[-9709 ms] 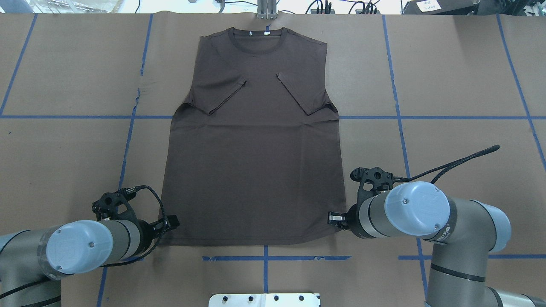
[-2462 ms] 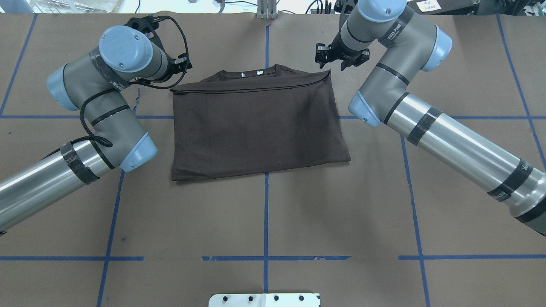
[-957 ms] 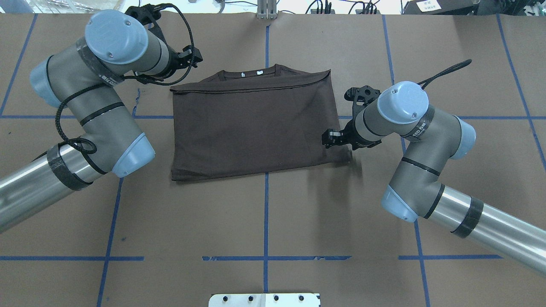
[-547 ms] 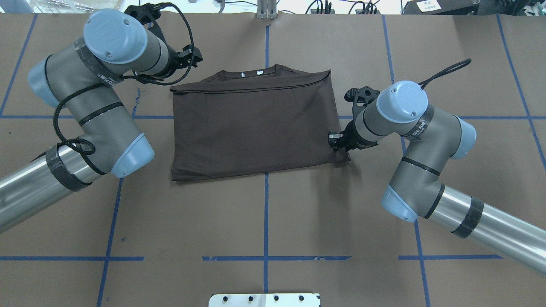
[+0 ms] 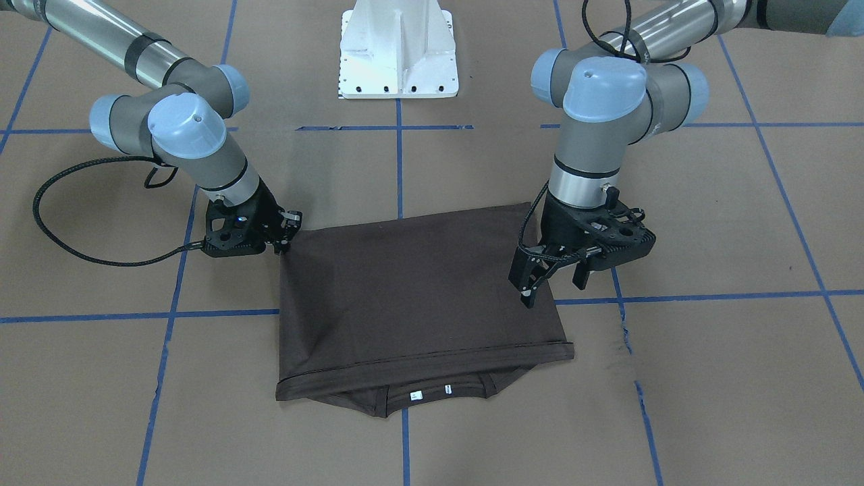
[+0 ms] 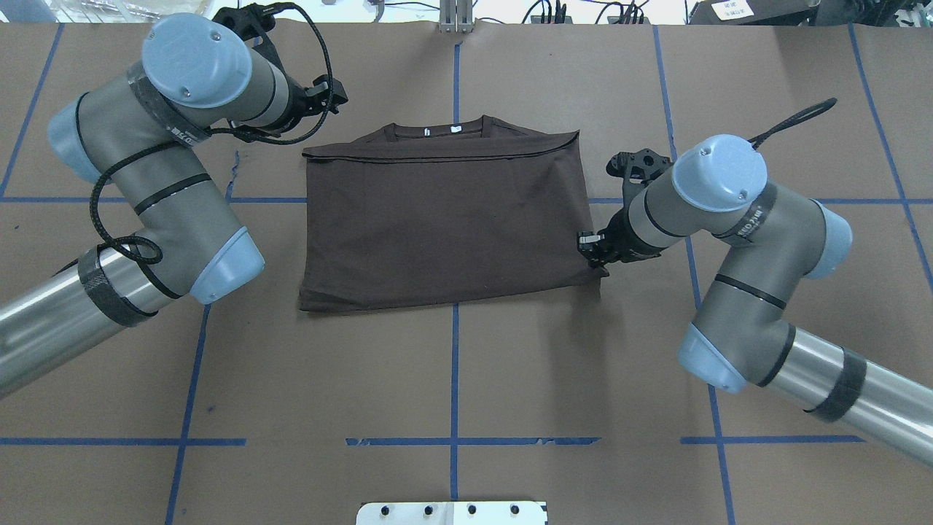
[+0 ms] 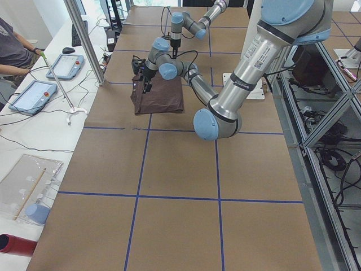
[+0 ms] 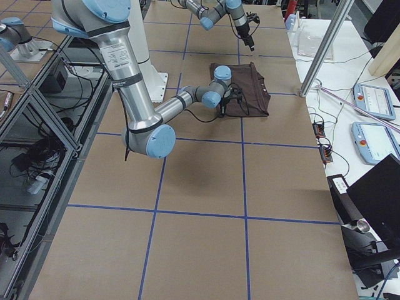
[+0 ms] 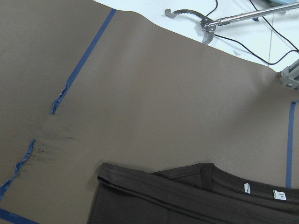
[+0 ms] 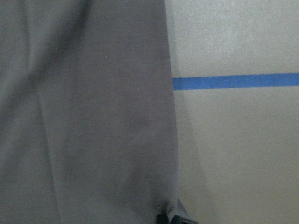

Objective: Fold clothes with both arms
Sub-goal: 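Drag the folded shirt toward the right gripper while the left gripper lowers toward it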

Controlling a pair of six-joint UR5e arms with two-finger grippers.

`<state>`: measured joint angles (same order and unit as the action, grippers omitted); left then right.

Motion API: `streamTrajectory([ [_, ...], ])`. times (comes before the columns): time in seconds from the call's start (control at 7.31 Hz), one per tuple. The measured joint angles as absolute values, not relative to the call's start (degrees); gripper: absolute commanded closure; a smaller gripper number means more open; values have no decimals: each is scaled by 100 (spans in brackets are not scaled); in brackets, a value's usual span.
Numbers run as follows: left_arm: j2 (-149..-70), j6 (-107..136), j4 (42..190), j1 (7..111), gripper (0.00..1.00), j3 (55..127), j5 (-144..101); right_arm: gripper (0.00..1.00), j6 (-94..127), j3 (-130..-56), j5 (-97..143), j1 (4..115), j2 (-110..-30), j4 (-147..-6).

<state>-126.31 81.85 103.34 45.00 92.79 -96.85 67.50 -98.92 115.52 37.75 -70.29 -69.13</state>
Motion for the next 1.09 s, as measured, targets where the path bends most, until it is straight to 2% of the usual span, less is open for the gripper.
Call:
streamTrajectory([
  [0.27,-12620,8197,10309,4494,0,9370,-9684,100,6867,-11116,11581,3295,-8163,-6981],
  [0.55,-12601,8200,10138,4476,0,9583,-9678,100,7572,-12004,11335,2174,-8947,-6995],
  [0.68,-12584,8200,10056,4438,0,9708,-9679,17,7871,-12251,11107,1614,-9171,-6996],
  [0.82,-12575,8202,10016,4381,0,9794,-9682,0,8035,-12440,10954,1259,-9328,-6996],
  [1.09,-12488,8204,9976,4212,0,9989,-9761,0,8210,-12637,10712,1097,-9359,-6979],
])
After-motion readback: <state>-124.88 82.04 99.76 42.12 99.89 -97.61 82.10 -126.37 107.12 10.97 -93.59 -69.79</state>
